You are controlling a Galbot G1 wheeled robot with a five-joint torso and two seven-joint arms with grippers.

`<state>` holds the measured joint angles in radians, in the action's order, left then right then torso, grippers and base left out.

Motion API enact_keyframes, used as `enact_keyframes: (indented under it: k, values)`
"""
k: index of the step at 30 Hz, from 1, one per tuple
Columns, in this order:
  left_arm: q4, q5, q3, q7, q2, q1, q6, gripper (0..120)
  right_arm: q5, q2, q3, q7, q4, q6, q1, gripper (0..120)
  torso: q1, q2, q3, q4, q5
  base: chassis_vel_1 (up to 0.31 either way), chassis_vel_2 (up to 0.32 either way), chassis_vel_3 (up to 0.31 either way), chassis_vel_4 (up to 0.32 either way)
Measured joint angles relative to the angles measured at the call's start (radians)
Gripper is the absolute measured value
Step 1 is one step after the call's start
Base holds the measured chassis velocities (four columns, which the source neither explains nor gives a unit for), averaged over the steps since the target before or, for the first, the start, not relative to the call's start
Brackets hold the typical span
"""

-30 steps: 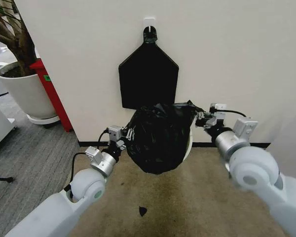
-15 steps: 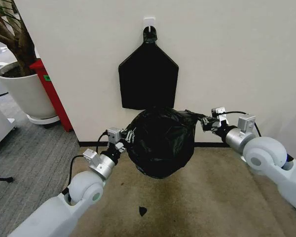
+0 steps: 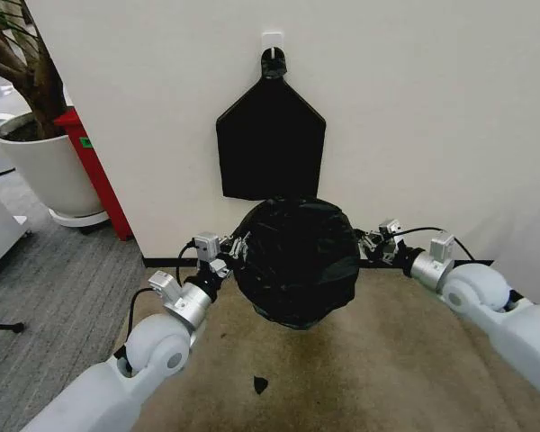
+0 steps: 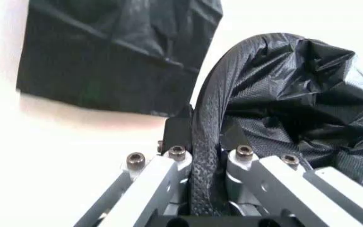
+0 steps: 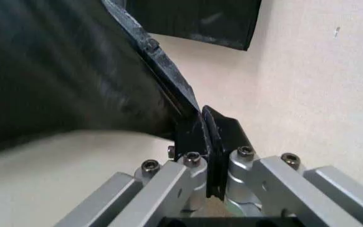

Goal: Place the garbage bag over the trash bin.

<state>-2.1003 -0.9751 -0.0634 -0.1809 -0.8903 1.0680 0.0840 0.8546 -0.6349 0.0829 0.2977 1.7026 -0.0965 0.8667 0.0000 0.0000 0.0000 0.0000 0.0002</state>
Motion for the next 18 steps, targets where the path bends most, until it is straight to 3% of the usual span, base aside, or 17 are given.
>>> enact_keyframes:
  k: [5,9,15,18]
  values:
    - [-0.009,-0.142,-0.013,-0.065,-0.007,-0.012,-0.015,4,-0.038,-0.01,-0.001,-0.024,-0.017,0.034,0.018,4,0.0,0.0,0.0,0.0002,-0.0001,0.0,0.0,0.0,0.0]
    - [-0.006,-0.28,-0.026,-0.112,-0.019,-0.022,-0.031,4,-0.032,-0.001,0.014,-0.053,-0.004,0.057,0.045,19,0.0,0.0,0.0,-0.0001,-0.0002,0.0,0.0,0.0,0.0]
    - [0.012,-0.324,-0.035,-0.117,-0.024,-0.022,-0.037,4,0.067,0.019,0.052,-0.148,0.058,0.05,0.074,39,0.0,0.0,0.0,0.0001,0.0001,0.0,0.0,0.0,0.0]
    - [0.028,-0.375,-0.039,-0.143,-0.031,-0.023,-0.04,4,0.127,0.018,0.1,-0.265,0.116,0.031,0.111,52,0.0,0.0,0.0,-0.0001,0.0,0.0,0.0,0.0,0.0]
